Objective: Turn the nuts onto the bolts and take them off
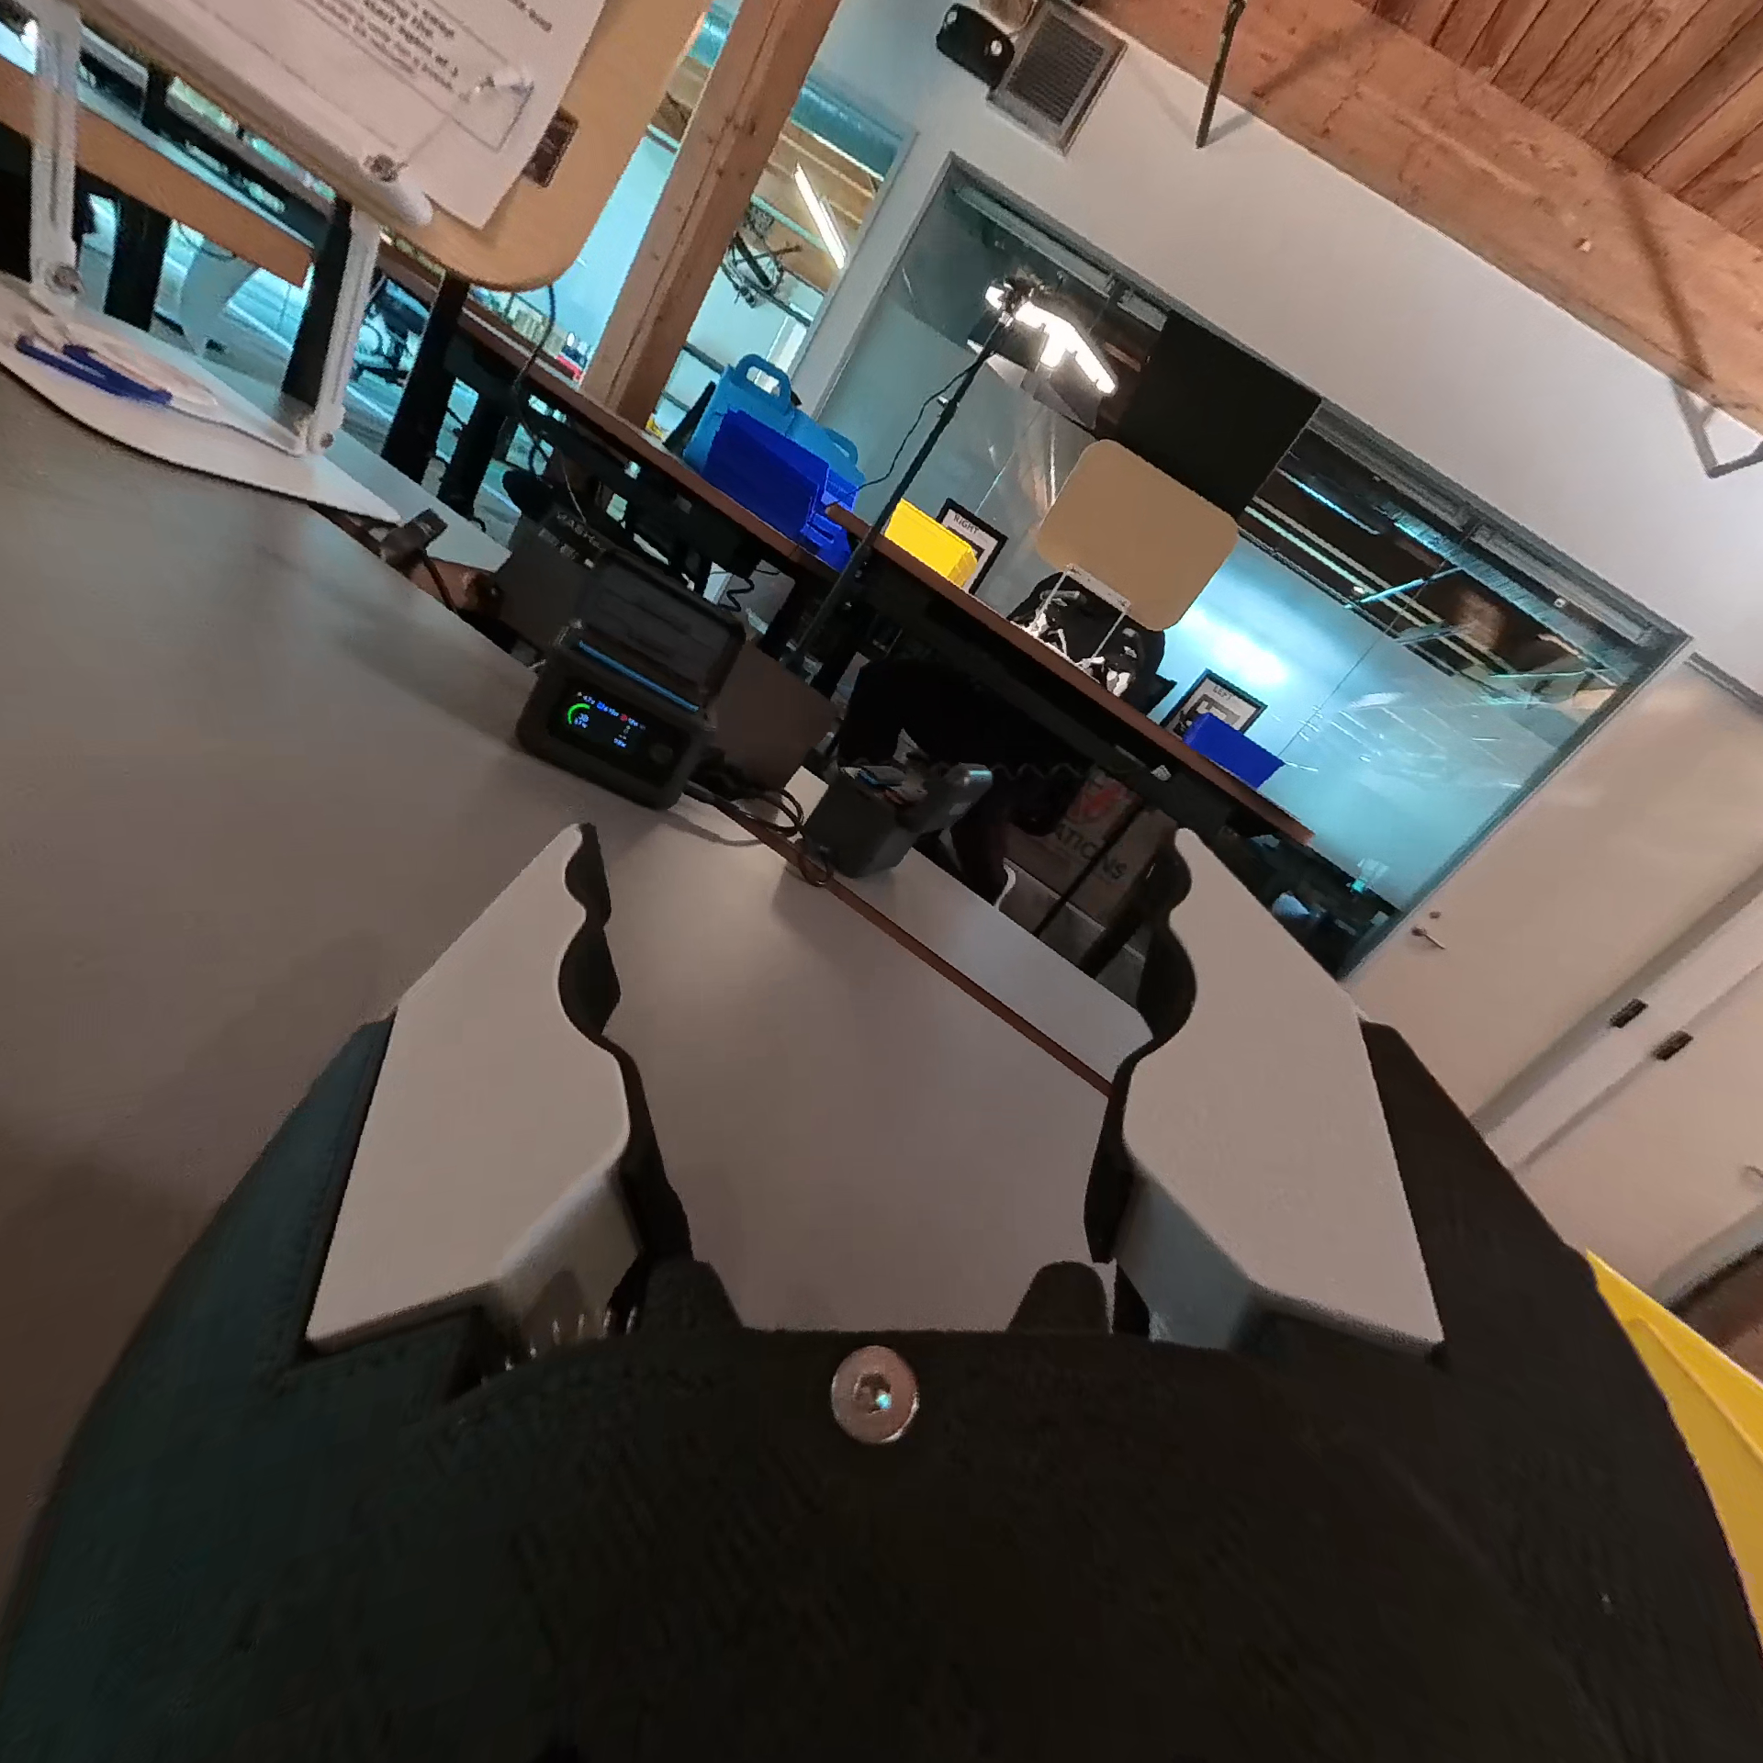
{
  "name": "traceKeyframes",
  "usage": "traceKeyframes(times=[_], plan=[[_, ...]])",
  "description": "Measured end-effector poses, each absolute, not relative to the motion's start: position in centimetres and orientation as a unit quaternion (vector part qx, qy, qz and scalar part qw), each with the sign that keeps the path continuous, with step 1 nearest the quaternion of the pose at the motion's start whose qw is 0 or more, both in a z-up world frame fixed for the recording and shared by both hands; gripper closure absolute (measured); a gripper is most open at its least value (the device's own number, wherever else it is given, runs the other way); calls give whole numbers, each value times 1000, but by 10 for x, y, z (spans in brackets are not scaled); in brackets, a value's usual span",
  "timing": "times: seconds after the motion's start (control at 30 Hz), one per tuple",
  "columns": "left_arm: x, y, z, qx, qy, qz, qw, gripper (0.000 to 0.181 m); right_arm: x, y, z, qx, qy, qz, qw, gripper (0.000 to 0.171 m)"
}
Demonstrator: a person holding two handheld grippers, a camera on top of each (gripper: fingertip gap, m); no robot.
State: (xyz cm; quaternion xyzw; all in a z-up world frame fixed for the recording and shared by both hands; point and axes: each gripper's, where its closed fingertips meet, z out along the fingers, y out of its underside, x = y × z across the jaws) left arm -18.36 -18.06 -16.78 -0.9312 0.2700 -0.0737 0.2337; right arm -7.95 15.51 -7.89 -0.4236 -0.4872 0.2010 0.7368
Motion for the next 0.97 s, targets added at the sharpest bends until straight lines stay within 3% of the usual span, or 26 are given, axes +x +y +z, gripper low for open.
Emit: traceKeyframes(times=[0.33, 0.7, 0.83, 0.97], plan=[[-174, -169, -180, -900, 360, -48, 239, 165, -85, 152, -86, -415, -513, 169, 732, 60], [-185, -168, -184, -904, 368, 13, 217, 178, -81, 156, -82, -426, -493, 182, 736, 60], [-195, -171, -153, -902, 312, 45, 295, 179, -78, 157, -79, -430, -481, 199, 738, 61], [-200, -170, -79, -873, 242, 100, 412, 179, -75, 158, -75, -435, -467, 217, 739, 61]])
